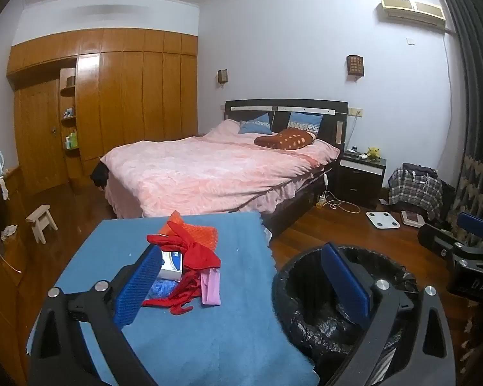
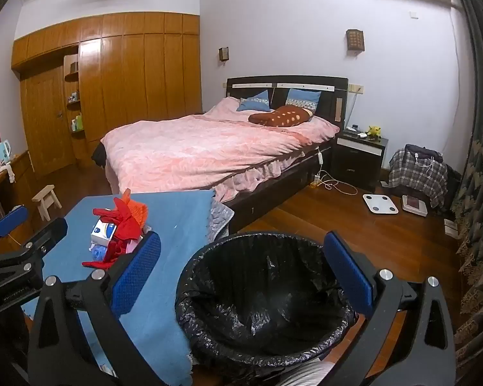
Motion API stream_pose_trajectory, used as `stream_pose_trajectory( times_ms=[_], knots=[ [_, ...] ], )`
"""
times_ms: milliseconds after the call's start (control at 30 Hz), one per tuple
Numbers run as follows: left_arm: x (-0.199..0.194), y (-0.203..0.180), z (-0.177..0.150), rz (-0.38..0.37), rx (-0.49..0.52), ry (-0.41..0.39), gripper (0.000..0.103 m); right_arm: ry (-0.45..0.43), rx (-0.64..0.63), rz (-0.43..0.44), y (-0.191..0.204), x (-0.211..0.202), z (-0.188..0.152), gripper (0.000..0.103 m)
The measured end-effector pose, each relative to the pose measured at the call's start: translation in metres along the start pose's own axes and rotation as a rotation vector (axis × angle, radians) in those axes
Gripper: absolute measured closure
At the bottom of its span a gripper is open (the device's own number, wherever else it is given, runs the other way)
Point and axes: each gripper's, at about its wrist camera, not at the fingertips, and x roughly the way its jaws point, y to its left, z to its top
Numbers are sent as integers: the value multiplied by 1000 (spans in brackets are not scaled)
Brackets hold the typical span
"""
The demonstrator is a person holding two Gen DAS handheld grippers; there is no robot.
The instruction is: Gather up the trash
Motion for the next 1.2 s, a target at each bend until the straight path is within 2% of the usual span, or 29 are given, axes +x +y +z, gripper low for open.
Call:
stream_pose_trajectory(
  times_ms=[467, 500, 1200],
  knots=[
    [-10, 1, -1, 0, -2, 4, 6, 5, 4, 3, 0, 1, 0, 5],
    [-1, 2, -1, -2, 1, 1, 6, 4, 4, 2, 0, 1, 0, 5],
    [-1, 1, -1, 0, 3, 2, 6, 8, 6, 3, 1, 2, 0, 5]
  ],
)
